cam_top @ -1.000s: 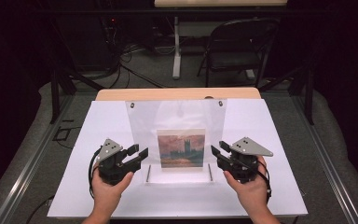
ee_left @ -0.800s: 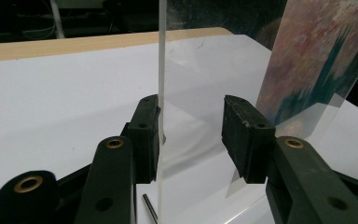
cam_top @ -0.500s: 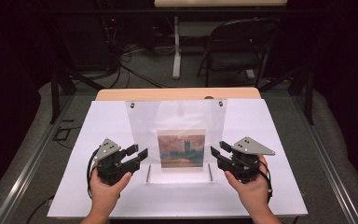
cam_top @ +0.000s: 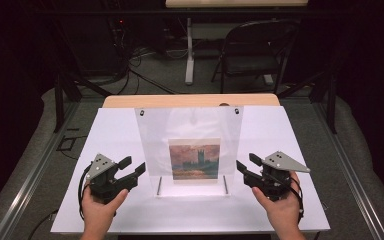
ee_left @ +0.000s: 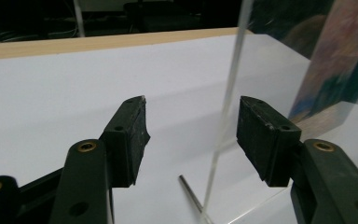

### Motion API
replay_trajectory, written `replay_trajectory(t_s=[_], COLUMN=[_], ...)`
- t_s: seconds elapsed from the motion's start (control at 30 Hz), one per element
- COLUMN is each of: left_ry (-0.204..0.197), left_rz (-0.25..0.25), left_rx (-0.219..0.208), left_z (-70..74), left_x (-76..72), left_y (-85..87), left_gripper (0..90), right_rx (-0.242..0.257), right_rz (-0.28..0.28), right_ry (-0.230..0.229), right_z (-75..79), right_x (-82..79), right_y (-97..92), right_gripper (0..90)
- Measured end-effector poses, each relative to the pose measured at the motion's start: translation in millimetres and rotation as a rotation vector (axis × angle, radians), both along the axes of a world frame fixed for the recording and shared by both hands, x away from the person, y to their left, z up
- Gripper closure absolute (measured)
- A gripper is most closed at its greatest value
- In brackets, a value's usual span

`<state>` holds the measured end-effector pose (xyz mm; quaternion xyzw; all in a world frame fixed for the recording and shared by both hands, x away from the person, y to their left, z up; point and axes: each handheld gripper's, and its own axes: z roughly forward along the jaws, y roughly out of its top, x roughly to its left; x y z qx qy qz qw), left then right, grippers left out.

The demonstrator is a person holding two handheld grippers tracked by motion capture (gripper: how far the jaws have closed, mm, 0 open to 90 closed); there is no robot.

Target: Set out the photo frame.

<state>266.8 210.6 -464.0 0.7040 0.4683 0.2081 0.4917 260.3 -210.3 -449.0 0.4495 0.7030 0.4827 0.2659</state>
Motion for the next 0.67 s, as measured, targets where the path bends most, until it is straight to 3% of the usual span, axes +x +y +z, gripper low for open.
replay_trajectory(t_s=[0.23,0.37,0.67], left_ry=[0.008,0.018,0.027], left_rz=[0.057,0.062,0.054], left_rx=[0.017,0.027,0.032], left_z=[-27.9,-41.6,-54.4], left_x=[6.6,9.5,12.3], left_y=[10.6,14.9,20.3], left_gripper=[41.5,41.5,41.1], right_rx=[-0.02,-0.032,-0.025], right_rz=[-0.042,-0.055,-0.067], right_ry=[0.023,0.039,0.097], right_z=[-24.8,-41.2,-65.1], right_x=[2.8,5.0,10.9], right_y=[-11.9,-14.7,-21.7], right_gripper=[45.6,44.9,44.7])
